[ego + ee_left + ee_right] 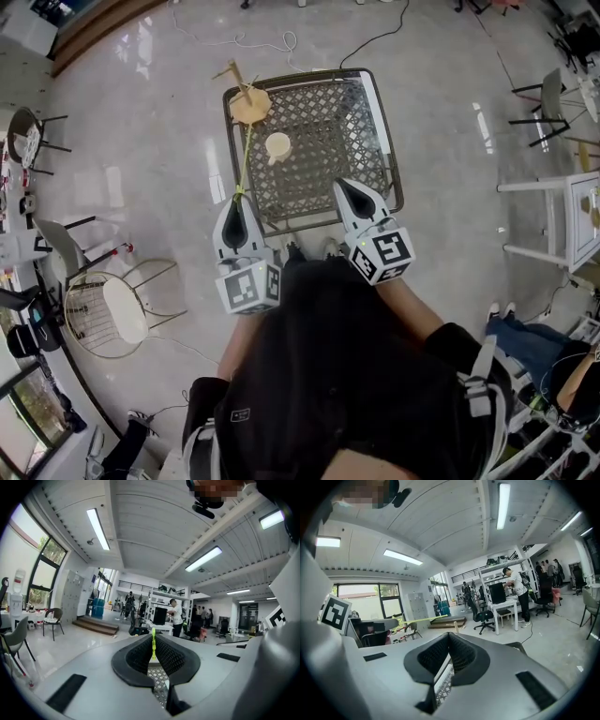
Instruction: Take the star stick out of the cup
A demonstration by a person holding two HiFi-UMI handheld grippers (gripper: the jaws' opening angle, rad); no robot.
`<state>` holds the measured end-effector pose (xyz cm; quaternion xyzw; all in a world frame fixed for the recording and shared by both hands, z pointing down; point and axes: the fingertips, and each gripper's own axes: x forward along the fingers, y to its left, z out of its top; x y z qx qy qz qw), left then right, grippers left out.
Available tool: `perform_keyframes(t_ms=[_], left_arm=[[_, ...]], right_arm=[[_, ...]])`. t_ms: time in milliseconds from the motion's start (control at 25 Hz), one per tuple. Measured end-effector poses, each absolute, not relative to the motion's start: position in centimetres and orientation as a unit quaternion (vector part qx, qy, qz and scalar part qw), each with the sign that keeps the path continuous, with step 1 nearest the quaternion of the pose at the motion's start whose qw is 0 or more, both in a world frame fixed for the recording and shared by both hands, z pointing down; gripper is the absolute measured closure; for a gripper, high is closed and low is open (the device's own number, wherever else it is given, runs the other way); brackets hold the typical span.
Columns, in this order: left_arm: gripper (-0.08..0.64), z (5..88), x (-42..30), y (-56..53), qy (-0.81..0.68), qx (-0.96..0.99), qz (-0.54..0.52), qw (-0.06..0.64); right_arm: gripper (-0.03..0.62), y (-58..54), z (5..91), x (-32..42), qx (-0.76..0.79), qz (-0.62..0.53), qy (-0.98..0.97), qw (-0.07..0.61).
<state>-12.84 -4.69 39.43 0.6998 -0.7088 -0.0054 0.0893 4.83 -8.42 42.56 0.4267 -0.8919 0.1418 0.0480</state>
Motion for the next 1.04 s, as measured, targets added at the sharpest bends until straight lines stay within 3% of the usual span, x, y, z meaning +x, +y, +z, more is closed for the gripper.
perform_keyframes(t_ms=[1040], left_arm=[[0.532,39.71,-12.86,-3.91,-0.716,0.691,0.0,0.097]], right_arm=[[0.583,-8.33,42.31,5.14,0.422,0.14,-0.895,0.043]])
